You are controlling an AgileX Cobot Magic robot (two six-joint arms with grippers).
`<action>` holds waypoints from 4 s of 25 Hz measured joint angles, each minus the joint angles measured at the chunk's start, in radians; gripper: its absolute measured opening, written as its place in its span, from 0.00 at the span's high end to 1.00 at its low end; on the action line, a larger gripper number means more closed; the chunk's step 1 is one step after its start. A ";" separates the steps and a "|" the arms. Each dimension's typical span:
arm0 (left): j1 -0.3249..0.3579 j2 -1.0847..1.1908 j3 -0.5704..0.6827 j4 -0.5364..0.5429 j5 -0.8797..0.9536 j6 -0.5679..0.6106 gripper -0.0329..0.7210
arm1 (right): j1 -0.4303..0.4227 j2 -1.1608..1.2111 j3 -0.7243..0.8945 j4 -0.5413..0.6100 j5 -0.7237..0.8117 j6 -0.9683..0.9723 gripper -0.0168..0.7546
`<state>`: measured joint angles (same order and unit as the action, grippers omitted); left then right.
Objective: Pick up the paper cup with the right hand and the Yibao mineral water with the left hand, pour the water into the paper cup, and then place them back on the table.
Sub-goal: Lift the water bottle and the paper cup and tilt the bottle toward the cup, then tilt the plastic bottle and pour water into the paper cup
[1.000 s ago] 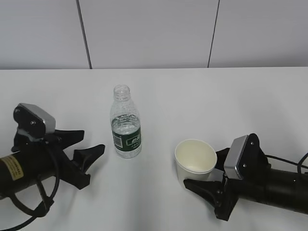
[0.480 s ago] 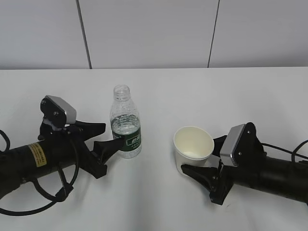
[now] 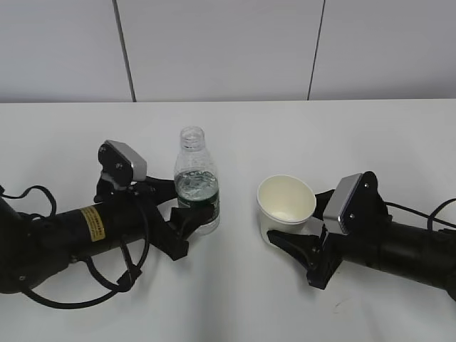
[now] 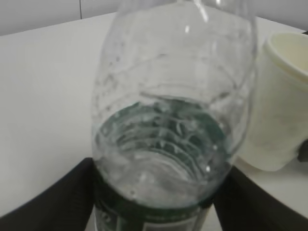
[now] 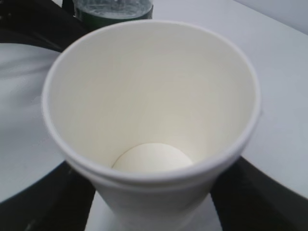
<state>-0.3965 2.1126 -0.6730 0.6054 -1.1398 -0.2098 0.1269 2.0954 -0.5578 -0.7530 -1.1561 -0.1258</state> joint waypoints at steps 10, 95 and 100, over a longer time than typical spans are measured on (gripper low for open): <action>-0.018 0.043 -0.040 -0.038 -0.003 -0.002 0.34 | 0.000 0.000 0.000 0.005 0.000 0.000 0.31; 0.075 -0.165 -0.160 -0.295 0.047 1.286 0.50 | 0.084 0.023 -0.758 -0.987 0.133 1.193 0.31; 0.075 -0.165 -0.160 -0.295 0.045 1.325 0.50 | 0.108 0.023 -0.768 -1.020 0.148 1.205 0.31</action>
<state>-0.3212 1.9479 -0.8331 0.3101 -1.0947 1.1152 0.2345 2.1182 -1.3258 -1.7726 -1.0086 1.0787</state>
